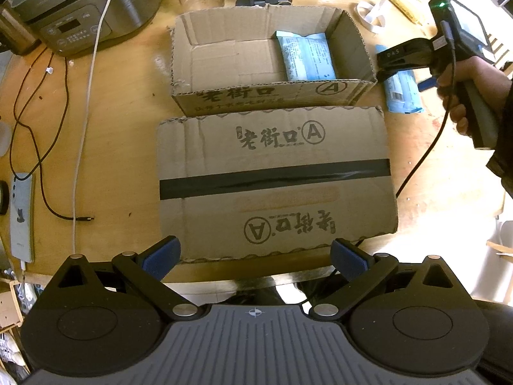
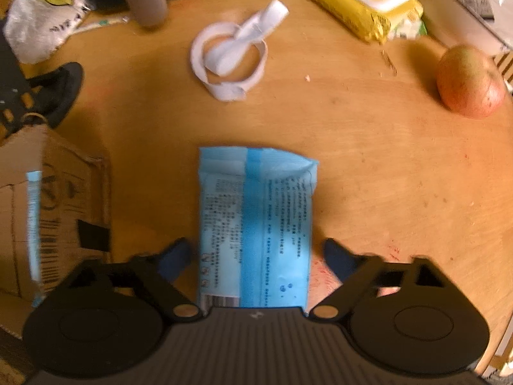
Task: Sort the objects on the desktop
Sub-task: 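Close the right tool fingers on the smaller blue packet, then lift the smaller blue packet off the table with the right tool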
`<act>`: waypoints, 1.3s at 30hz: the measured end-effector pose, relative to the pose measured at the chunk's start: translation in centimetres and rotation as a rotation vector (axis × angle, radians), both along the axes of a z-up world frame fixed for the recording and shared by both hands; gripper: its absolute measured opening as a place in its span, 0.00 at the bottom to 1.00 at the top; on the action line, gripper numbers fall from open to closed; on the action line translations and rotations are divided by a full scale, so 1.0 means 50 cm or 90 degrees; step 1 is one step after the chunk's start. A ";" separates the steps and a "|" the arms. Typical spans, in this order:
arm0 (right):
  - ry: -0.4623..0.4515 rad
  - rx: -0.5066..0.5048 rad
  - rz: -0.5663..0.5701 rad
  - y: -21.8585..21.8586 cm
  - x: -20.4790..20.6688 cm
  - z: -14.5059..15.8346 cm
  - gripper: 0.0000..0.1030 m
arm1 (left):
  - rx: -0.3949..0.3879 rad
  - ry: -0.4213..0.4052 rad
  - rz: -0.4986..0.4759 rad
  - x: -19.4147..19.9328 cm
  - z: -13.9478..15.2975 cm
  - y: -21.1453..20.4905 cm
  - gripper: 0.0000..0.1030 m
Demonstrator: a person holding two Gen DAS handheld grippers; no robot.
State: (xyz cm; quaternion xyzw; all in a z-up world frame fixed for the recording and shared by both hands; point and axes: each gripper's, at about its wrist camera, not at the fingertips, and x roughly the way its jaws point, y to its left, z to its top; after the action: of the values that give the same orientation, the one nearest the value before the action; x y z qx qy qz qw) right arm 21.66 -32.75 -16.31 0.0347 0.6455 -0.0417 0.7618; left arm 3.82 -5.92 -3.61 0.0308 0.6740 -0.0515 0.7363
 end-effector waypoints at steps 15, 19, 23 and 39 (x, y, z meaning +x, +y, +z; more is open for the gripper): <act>0.003 -0.003 -0.001 -0.012 0.017 0.004 0.61 | -0.003 -0.003 -0.001 -0.004 0.001 -0.001 1.00; 0.002 0.001 0.000 -0.011 0.017 0.006 0.61 | -0.003 -0.004 0.000 -0.004 0.002 -0.001 1.00; -0.002 0.005 0.001 -0.012 0.016 0.013 0.60 | -0.004 -0.004 0.000 -0.004 0.000 -0.001 1.00; -0.005 0.010 0.010 -0.003 0.016 0.064 0.60 | -0.007 -0.006 -0.001 -0.006 0.000 -0.002 1.00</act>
State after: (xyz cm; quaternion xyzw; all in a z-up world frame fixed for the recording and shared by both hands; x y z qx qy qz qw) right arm 22.45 -32.89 -13.10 0.0363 0.6430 -0.0306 0.7644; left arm 3.52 -6.03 -3.60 0.0274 0.6705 -0.0553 0.7394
